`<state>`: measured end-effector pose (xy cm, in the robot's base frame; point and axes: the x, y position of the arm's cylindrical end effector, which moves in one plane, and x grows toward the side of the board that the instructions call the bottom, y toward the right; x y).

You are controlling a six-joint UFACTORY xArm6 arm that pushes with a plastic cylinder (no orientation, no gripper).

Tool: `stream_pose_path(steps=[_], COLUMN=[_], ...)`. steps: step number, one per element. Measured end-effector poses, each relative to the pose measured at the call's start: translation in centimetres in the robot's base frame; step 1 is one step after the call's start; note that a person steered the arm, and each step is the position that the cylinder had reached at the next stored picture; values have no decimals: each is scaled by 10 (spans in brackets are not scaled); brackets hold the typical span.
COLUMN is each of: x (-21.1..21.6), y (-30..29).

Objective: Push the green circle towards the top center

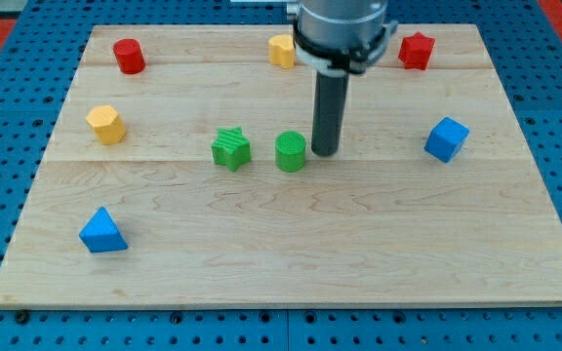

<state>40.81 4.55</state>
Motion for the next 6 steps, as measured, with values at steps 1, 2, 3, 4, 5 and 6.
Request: stream_pose_path(steps=[1, 2, 3, 4, 5, 6], x=[14, 59, 63, 57, -6, 15], y=[36, 43, 8, -29, -42, 17])
